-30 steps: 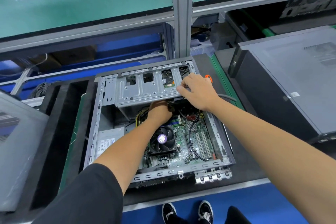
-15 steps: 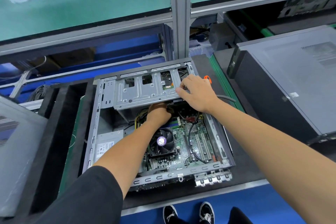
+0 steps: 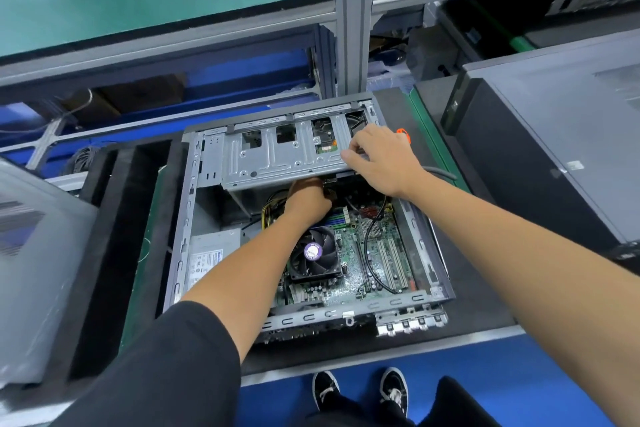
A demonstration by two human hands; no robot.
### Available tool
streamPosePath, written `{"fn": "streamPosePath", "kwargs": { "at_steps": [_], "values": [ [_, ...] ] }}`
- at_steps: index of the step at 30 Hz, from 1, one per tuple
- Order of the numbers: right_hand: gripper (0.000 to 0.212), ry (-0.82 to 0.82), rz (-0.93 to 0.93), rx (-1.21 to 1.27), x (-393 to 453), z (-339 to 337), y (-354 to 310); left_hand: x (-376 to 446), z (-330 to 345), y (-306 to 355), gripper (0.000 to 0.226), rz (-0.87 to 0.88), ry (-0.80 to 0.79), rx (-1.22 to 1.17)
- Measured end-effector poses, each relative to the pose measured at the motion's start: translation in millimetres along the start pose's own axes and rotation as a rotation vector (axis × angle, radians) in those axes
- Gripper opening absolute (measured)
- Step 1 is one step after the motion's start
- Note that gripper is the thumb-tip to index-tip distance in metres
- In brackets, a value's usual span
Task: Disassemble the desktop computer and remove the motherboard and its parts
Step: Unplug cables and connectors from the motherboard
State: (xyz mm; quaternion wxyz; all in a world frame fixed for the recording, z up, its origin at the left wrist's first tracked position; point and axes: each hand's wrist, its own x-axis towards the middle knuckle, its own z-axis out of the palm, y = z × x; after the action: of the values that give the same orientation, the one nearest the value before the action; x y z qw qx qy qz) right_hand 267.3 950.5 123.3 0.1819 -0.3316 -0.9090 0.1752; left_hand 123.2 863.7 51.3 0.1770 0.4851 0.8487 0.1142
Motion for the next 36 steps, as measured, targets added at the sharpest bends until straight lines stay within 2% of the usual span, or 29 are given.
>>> {"fn": "streamPosePath", "kwargs": {
  "at_steps": [3, 12, 15, 20, 25, 27, 31, 36],
  "values": [
    [0.027, 0.007, 0.006, 0.014, -1.0, 0.4, 4.0, 2.8, 0.2, 1.3, 0.014, -0.01, -0.014, -0.007],
    [0.027, 0.007, 0.004, 0.025, -1.4, 0.2, 3.8, 1.7, 0.9, -0.8, 0.009, 0.022, 0.01, 0.016],
    [0.026, 0.008, -0.004, 0.032, -2.3, 2.3, 3.9, 2.2, 1.9, 0.1, 0.009, 0.02, -0.029, 0.057],
    [0.028, 0.009, -0.007, 0.02, -1.2, 3.2, 1.7, -2.4, -7.9, -0.5, 0.025, -0.032, -0.095, 0.03],
    [0.03, 0.014, -0.01, -0.014, -1.0, 2.0, 1.5, -12.7, -11.3, -4.0, 0.006, 0.031, -0.048, 0.019],
    [0.031, 0.007, 0.0, -0.012, -2.1, 3.3, 3.1, -14.0, -13.6, -6.0, 0.019, 0.035, -0.046, 0.037],
    [0.03, 0.005, -0.001, -0.017, -1.8, 3.9, 2.9, -12.3, -23.9, -5.0, 0.027, 0.03, -0.132, 0.144],
    [0.03, -0.011, 0.009, -0.022, -2.4, 3.6, 2.1, -16.4, -36.5, -11.2, 0.024, 0.074, -0.267, 0.226]
  ]
}}
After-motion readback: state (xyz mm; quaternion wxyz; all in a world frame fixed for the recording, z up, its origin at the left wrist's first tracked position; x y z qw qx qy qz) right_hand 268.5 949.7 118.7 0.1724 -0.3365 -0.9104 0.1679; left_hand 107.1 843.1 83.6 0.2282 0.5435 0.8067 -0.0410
